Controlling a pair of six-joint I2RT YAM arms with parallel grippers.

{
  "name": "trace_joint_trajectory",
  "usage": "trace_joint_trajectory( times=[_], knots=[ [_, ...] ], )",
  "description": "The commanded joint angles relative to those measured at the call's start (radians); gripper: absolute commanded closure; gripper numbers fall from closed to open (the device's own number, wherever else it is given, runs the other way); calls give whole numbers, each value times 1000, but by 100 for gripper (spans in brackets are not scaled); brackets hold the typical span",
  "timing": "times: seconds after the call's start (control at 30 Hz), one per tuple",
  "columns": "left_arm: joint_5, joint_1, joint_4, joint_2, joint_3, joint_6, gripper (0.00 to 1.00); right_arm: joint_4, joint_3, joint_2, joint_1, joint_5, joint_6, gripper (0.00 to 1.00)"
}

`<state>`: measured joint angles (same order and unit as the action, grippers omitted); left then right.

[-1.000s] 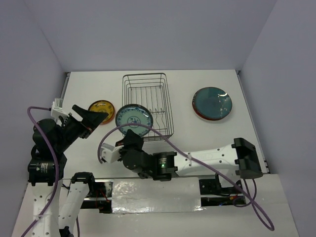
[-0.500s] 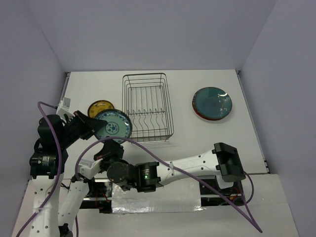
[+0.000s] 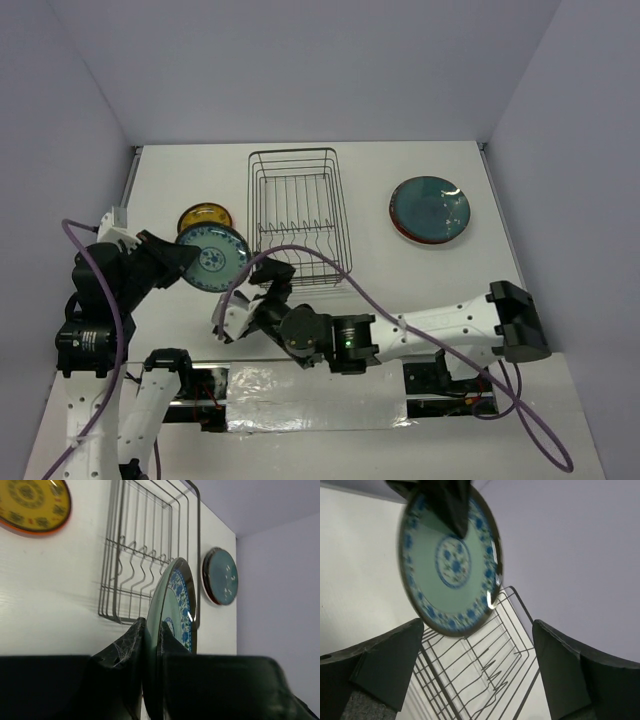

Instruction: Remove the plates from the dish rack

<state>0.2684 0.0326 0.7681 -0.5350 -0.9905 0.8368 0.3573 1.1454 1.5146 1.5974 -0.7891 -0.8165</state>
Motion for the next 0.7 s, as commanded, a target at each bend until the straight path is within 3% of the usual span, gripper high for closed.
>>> trace_joint_trajectory(
  times=[0.0, 0.33, 0.63, 0.67],
  knots=[
    [-150, 4, -10, -6, -60, -13, 100, 43, -50, -132, -10, 8, 138, 2],
    [-437, 10, -176, -244, 4, 76, 100, -155, -315, -592, -7, 137, 551, 0],
    [-402, 147, -413, -575, 49, 154, 99, -307, -386, -813, -2, 183, 703, 0],
    [-400, 153, -432, -597, 52, 154, 92, -316, -398, -824, -2, 183, 709, 0]
  ],
)
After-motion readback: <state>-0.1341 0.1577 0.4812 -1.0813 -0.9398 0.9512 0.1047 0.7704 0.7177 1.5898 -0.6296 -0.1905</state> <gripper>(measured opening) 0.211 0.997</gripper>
